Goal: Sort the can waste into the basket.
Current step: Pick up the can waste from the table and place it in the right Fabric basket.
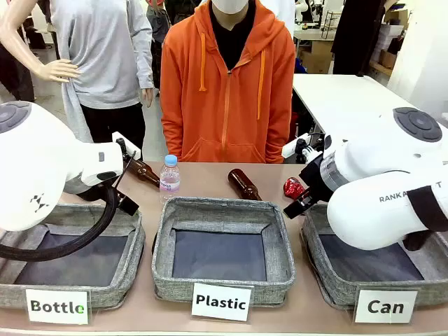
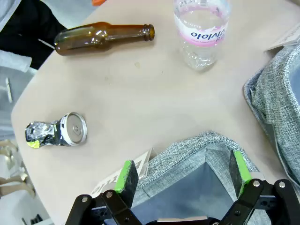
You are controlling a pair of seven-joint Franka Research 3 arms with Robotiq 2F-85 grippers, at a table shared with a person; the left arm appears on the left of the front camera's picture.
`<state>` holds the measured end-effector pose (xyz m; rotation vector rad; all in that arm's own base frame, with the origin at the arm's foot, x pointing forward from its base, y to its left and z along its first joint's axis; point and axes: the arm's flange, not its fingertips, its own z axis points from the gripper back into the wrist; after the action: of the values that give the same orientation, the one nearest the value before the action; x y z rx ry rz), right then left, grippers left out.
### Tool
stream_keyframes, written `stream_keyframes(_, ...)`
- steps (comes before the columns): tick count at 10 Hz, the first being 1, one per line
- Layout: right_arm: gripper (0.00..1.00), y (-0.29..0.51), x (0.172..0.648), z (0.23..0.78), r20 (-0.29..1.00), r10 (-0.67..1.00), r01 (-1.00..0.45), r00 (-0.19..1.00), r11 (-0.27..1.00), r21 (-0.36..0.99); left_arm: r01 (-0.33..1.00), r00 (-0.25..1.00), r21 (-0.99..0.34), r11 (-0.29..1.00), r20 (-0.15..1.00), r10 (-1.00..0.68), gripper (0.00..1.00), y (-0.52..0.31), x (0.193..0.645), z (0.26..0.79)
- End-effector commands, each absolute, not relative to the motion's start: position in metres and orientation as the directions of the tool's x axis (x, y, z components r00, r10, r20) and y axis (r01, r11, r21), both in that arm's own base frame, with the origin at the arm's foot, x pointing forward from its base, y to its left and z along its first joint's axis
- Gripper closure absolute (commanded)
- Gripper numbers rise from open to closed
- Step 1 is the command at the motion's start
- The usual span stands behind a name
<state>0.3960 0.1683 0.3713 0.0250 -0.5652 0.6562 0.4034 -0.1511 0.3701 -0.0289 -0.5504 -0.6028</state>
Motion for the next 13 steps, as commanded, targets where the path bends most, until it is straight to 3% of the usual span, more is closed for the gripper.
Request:
stream_keyframes(1,0.0,0.1683,0.396,0.3714,0.505,0.57,-0.584,0.648,0.798,-0.152,0.546,0.685,0.131,0.828,0.5,-0.53,0.0,-0.1511,0.4034,0.3702)
stream_keyframes(13,0.0,0.1683,0.396,0.3714,0.505,0.57,-0.584,0.648,0.798,-0.152,0.546,0.685,0.131,0.828,0.5,-0.53,0.0,-0.1511,0.4034,0.3702)
